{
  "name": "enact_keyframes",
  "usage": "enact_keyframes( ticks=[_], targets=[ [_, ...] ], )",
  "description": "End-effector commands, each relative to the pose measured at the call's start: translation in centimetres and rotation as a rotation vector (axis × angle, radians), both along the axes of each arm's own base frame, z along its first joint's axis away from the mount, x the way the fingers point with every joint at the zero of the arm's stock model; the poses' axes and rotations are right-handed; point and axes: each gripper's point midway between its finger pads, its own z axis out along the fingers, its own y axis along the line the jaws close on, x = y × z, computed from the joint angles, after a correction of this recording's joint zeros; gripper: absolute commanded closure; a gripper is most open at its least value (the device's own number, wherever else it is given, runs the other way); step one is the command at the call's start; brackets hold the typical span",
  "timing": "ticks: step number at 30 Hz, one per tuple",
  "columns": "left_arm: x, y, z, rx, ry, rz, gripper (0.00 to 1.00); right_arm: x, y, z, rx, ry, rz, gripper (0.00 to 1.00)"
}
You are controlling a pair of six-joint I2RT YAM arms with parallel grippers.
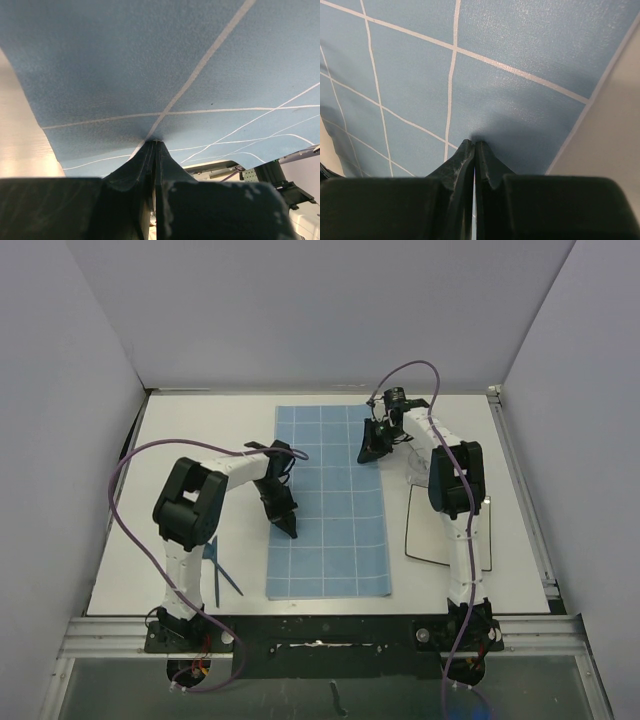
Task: Set the dinner table for one person
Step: Flatten out the napkin at the center of the board.
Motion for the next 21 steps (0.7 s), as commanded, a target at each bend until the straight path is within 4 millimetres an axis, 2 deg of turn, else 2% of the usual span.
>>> enact_keyframes(
  ticks=[1,7,9,13,14,16,17,18,21],
  targets=[
    [6.0,-0.1,-2.6,0.042,-0.299,-0.008,1.00,1.0,-2.1,-1.2,-0.090,-0.051,-0.023,1.00],
    [8.3,1.6,1.0,0.105,-0.489,-0.033,1.00,1.0,-1.9,2.4,-0.063,-0.116,-0.015,1.00],
    [9.2,2.1,3.0,0.119,-0.562,-0.045,1.00,0.6,-1.9,4.0,-0.060,-0.133,-0.008,1.00],
    [10.6,2.4,8.6,0.106,-0.743,-0.072,1.00,-0.7,-1.7,8.0,-0.063,-0.206,0.011,1.00],
    [10.7,2.4,10.0,0.094,-0.791,-0.088,1.00,-1.1,-1.6,9.2,-0.067,-0.230,0.016,0.95],
    [10.8,2.4,13.0,0.063,-0.875,-0.105,0.99,-2.0,-1.5,11.4,-0.058,-0.272,0.023,0.70],
    [10.6,2.4,14.1,0.042,-0.903,-0.118,0.88,-2.5,-1.5,12.5,-0.050,-0.288,0.025,0.57],
    [10.3,2.4,15.2,0.026,-0.928,-0.128,0.78,-3.1,-1.5,13.5,-0.043,-0.301,0.024,0.50],
    [9.2,2.4,16.7,-0.019,-0.967,-0.138,0.55,-4.8,-1.8,15.6,-0.033,-0.324,0.010,0.44]
  ],
)
